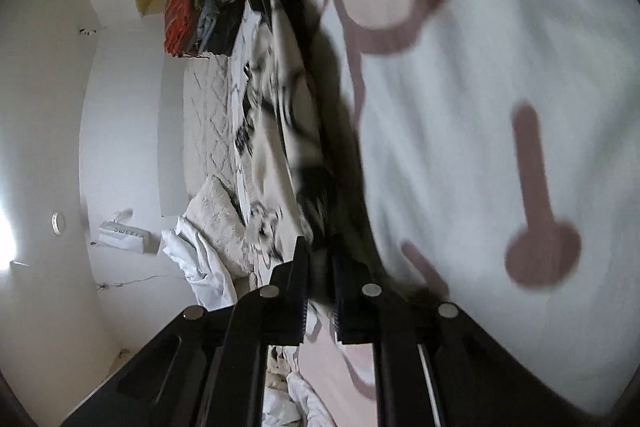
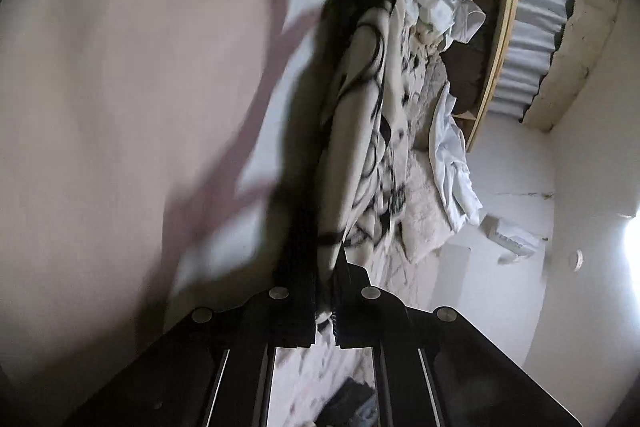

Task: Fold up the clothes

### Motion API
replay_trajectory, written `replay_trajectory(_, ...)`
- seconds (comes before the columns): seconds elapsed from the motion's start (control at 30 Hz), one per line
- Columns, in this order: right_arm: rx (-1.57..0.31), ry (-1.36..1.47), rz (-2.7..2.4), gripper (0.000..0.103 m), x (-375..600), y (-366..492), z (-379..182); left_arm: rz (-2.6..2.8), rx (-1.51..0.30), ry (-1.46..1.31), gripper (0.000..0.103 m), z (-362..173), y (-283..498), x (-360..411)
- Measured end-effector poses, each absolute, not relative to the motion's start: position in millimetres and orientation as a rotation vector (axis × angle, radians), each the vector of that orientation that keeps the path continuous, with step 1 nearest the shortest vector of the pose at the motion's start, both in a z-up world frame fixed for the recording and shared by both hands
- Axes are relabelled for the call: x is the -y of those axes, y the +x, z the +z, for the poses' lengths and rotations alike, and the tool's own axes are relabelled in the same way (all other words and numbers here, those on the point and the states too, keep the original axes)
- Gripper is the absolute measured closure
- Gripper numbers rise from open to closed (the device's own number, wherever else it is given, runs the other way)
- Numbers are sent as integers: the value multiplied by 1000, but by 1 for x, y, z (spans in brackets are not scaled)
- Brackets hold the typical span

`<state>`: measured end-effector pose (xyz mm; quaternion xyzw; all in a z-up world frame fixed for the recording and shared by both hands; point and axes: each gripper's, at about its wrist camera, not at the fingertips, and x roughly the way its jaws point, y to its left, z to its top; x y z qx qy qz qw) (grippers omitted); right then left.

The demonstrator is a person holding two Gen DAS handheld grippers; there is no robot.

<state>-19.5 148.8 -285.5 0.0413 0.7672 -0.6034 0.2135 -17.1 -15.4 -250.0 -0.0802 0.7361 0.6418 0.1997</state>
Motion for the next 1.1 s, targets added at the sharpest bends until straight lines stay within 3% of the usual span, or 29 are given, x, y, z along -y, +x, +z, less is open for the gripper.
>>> replay_trajectory(0.17,-2150,138,-1653,96,-160,-13,-284,1791,-2071,-294,100,-253,-16,28)
replay_trajectory(0.33,-2068,125,-1718,96,-155,10,-279,1821,-2072,-330,100,-251,-6,37)
replay_trajectory(0.37,-2044,149,-1737,90,-153,14,-277,1820,-2074,-322,97,-249,-2,38)
replay_trajectory(0.4,-2020,181,-1756,76,-151,17,-274,1819,-2077,-313,86,-248,2,38)
replay_trajectory(0.43,-2004,190,-1785,69,-150,20,-270,1821,-2078,-293,78,-247,7,38)
replay_trajectory(0.5,-1975,197,-1845,51,-148,23,-261,1840,-2066,-217,53,-240,15,35)
replay_trajectory(0.57,-1943,240,-1889,46,-149,24,-253,1857,-2049,-201,44,-235,16,30)
replay_trajectory(0.93,-1959,364,-1921,46,-159,26,-264,1820,-2027,-200,42,-252,-2,-11)
replay_trajectory(0.97,-1966,353,-1917,46,-158,26,-266,1832,-2014,-225,49,-251,-5,-11)
replay_trajectory(1.0,-1970,344,-1915,46,-157,25,-268,1851,-1992,-275,72,-250,-11,-10)
replay_trajectory(1.03,-1973,336,-1914,46,-155,24,-269,1870,-1969,-324,86,-249,-16,-9)
replay_trajectory(1.07,-1973,332,-1914,46,-153,22,-270,1888,-1946,-374,94,-247,-21,-8)
replay_trajectory(1.1,-1973,330,-1913,46,-151,19,-270,1909,-1920,-415,94,-245,-26,-7)
